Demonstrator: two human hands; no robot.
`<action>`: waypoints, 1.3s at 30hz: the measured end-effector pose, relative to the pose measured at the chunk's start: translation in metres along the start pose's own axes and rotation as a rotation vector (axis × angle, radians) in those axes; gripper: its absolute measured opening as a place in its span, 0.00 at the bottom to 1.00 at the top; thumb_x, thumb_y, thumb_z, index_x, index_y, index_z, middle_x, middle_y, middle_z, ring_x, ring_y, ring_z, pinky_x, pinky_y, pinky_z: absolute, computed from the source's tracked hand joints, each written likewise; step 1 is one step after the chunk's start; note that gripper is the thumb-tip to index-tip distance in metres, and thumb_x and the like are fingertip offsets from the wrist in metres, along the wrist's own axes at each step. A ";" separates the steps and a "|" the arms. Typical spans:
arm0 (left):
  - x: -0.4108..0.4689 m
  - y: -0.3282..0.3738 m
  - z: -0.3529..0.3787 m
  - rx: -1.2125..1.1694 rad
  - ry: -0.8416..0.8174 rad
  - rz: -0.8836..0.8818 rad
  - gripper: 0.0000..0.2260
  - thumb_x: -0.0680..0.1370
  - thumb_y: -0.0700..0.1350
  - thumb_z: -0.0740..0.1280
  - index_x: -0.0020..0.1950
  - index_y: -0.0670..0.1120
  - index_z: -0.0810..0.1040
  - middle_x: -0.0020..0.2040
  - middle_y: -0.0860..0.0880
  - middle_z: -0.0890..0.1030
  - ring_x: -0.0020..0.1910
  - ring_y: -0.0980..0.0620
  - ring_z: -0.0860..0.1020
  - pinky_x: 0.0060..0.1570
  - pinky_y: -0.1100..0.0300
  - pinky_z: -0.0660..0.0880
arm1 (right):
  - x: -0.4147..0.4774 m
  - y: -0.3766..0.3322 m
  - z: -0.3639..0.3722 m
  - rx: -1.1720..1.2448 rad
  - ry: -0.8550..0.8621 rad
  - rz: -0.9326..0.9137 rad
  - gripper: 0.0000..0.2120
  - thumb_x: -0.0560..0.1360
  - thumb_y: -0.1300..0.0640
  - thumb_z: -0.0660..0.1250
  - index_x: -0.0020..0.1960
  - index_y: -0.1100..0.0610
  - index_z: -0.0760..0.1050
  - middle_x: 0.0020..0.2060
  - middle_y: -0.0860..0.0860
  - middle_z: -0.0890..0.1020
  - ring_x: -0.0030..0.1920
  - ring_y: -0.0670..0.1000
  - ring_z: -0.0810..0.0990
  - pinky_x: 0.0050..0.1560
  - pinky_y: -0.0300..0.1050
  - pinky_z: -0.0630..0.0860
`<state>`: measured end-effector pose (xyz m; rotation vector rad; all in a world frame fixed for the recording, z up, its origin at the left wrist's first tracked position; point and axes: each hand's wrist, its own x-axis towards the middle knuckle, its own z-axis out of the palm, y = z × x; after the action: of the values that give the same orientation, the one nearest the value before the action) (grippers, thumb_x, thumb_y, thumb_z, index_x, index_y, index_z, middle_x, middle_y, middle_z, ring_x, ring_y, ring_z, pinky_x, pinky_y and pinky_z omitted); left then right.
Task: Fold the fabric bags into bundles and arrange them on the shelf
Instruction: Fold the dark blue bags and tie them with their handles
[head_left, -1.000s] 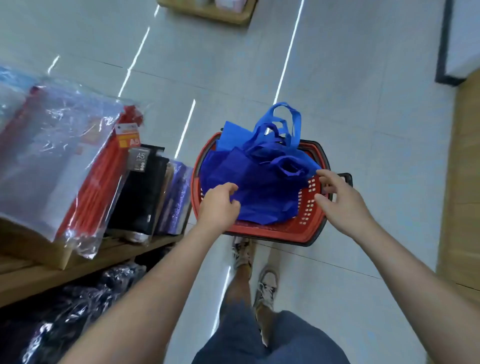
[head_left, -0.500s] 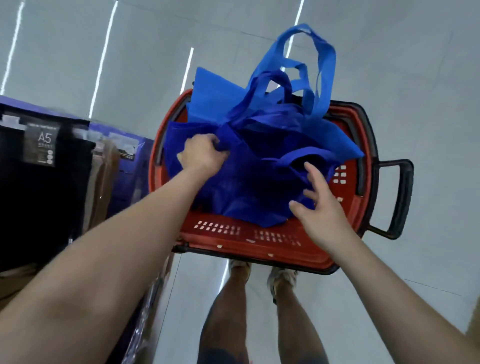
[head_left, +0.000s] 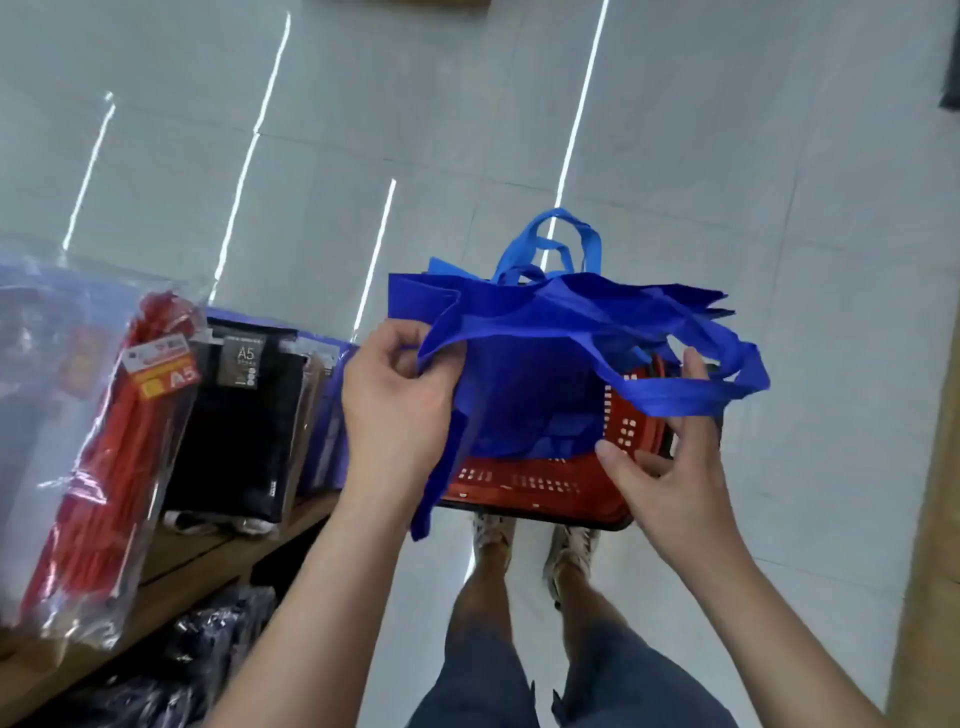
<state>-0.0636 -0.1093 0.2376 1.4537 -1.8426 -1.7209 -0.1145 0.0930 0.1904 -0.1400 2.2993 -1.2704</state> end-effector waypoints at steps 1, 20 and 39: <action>-0.008 0.016 -0.005 -0.043 0.007 -0.026 0.03 0.76 0.40 0.70 0.43 0.44 0.77 0.31 0.49 0.80 0.32 0.54 0.77 0.35 0.56 0.76 | -0.011 -0.019 -0.007 -0.135 0.019 -0.168 0.43 0.72 0.58 0.74 0.78 0.47 0.52 0.75 0.39 0.57 0.70 0.41 0.66 0.60 0.41 0.75; -0.242 0.067 -0.068 -0.141 -0.259 0.199 0.27 0.65 0.31 0.70 0.62 0.50 0.75 0.60 0.51 0.80 0.62 0.54 0.77 0.57 0.64 0.75 | -0.057 -0.177 -0.117 0.328 -0.490 -0.059 0.19 0.79 0.68 0.57 0.59 0.48 0.76 0.50 0.48 0.85 0.48 0.52 0.85 0.51 0.51 0.82; -0.458 -0.033 -0.216 0.435 0.563 0.038 0.09 0.78 0.44 0.66 0.40 0.55 0.80 0.30 0.56 0.78 0.33 0.53 0.74 0.35 0.56 0.70 | -0.284 -0.223 -0.052 -0.458 -1.085 -0.985 0.56 0.57 0.29 0.74 0.75 0.31 0.44 0.77 0.35 0.52 0.77 0.40 0.51 0.75 0.57 0.57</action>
<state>0.3304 0.1102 0.4711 1.8017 -1.9480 -0.7812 0.0737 0.1003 0.5030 -1.7771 1.4266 -0.6348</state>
